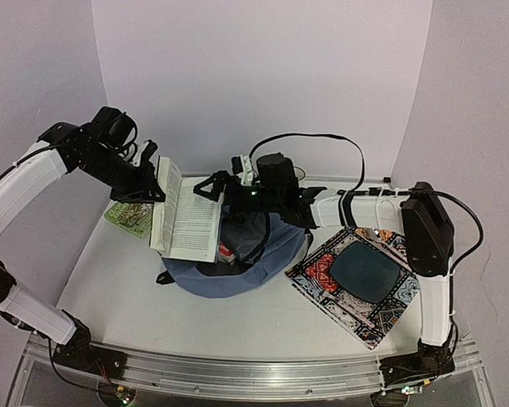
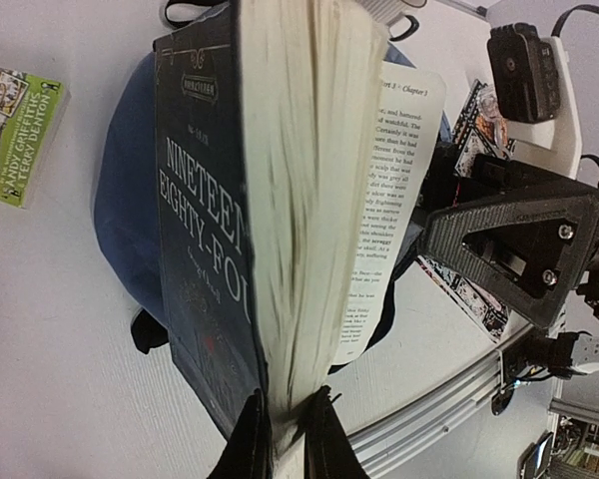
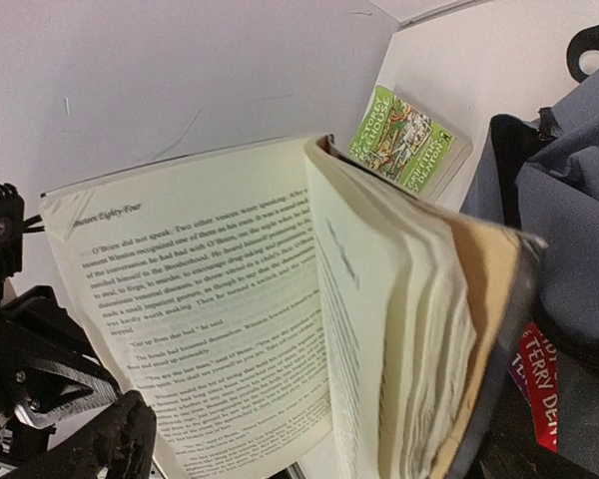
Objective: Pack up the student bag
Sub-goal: Pass from the left arm to the right
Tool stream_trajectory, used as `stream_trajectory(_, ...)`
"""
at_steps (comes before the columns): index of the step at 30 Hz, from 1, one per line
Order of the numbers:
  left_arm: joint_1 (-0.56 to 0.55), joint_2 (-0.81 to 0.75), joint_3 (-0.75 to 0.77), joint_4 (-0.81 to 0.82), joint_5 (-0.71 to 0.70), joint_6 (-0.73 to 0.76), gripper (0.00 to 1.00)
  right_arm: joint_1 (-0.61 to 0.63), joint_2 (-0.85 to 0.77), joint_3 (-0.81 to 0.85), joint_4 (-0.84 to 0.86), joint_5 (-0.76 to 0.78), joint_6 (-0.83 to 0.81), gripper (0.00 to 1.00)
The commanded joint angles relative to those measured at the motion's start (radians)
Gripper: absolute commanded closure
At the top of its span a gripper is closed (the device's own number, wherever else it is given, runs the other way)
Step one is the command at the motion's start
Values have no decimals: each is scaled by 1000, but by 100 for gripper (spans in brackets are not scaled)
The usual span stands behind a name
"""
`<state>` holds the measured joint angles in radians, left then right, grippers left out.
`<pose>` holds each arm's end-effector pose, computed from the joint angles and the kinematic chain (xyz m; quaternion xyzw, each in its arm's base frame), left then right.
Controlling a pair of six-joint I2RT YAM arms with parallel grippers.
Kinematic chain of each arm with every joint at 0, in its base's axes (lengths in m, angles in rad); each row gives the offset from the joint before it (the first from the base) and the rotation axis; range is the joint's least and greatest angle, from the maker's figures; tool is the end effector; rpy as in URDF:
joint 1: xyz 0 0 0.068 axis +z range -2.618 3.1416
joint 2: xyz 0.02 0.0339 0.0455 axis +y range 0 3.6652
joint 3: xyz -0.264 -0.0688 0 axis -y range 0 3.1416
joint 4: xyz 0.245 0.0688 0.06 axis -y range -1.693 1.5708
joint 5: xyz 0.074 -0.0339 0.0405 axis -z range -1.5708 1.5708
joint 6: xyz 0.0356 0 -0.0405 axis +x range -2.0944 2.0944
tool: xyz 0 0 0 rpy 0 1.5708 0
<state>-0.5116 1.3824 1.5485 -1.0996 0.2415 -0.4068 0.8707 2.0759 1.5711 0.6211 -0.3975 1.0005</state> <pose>0.2285 -0.1381 0.3853 0.0871 0.9395 -0.2404 0.2281 0.3099 0.3892 0.2910 -0.1049 0.6599 0.6674 0.3288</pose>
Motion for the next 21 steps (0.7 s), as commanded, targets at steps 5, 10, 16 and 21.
stream_trajectory(5,-47,33,-67,239,65,11,100,4,3,-18,177,-74,82,2)
stream_trajectory(10,-82,72,-133,331,64,-7,100,4,3,-39,190,-78,126,2)
stream_trajectory(16,-144,113,-148,430,78,-45,87,4,-6,-83,171,-46,161,2)
stream_trajectory(21,-173,116,-173,506,121,-76,67,3,-32,-134,100,2,159,2)
